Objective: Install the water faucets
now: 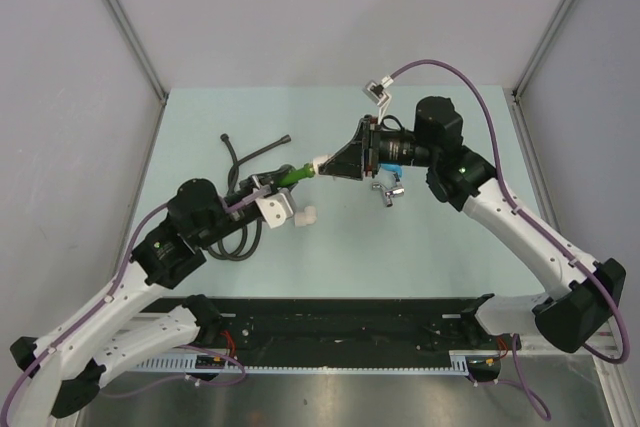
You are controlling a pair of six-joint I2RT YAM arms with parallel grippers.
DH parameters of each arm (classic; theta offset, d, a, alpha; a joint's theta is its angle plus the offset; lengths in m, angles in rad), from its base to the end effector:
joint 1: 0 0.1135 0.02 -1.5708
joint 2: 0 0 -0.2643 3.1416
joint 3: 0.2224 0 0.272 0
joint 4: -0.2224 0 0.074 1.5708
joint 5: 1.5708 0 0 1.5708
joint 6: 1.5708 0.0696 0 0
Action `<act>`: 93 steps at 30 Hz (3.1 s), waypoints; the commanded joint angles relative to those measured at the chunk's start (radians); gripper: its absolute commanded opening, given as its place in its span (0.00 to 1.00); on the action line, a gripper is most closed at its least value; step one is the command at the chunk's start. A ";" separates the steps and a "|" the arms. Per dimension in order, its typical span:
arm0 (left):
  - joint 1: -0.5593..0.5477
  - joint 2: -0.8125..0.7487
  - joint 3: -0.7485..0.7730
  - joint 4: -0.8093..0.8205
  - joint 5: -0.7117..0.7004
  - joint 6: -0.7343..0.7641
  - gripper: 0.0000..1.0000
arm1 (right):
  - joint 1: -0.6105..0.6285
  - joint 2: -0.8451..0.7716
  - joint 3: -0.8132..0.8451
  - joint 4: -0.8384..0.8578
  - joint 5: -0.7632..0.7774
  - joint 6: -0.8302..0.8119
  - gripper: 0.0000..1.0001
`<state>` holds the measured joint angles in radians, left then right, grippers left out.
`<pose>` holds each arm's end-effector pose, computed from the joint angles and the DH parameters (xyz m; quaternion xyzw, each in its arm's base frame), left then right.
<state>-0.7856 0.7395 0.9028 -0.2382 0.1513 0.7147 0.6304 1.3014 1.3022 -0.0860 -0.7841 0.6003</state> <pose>0.1475 -0.1624 0.3833 0.5360 0.4997 -0.0794 0.6758 0.2439 0.2388 0.4180 -0.2686 0.6767 0.5906 0.3479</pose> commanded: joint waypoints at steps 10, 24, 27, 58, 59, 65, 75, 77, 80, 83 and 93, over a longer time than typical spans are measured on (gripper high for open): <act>-0.014 0.007 -0.081 -0.013 -0.012 -0.363 0.00 | -0.106 -0.180 0.026 -0.326 0.348 -0.299 0.00; 0.347 0.112 -0.099 -0.020 0.477 -0.845 0.00 | 0.118 0.093 -0.298 -0.379 0.881 -0.382 0.07; 0.371 0.139 -0.108 0.008 0.546 -0.909 0.00 | 0.127 0.150 -0.363 -0.262 0.915 -0.378 0.17; 0.356 0.360 0.051 0.001 0.887 -0.861 0.00 | -0.038 -0.263 -0.365 -0.043 0.036 -0.438 0.79; 0.335 0.362 0.071 -0.012 0.893 -0.842 0.00 | -0.038 -0.248 -0.354 -0.035 0.005 -0.432 0.79; 0.264 0.379 0.130 -0.110 0.913 -0.733 0.00 | -0.034 -0.191 -0.299 0.043 -0.147 -0.382 0.77; 0.210 0.400 0.165 -0.162 0.915 -0.681 0.00 | -0.005 -0.120 -0.262 0.119 -0.247 -0.350 0.71; 0.207 0.405 0.169 -0.165 0.915 -0.676 0.00 | -0.003 -0.106 -0.258 0.124 -0.256 -0.347 0.68; 0.200 0.406 0.179 -0.173 0.916 -0.675 0.00 | 0.000 -0.088 -0.253 0.118 -0.277 -0.346 0.59; 0.198 0.403 0.183 -0.174 0.921 -0.669 0.00 | -0.001 -0.074 -0.250 0.114 -0.300 -0.339 0.44; 0.276 0.325 0.125 0.014 0.912 -0.884 0.23 | -0.055 -0.122 -0.251 0.185 -0.262 -0.225 0.00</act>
<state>-0.5686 1.1397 1.0393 -0.4038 1.0321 -0.0425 0.6098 1.2301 1.0084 0.0097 -1.0706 0.2878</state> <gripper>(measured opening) 0.298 0.310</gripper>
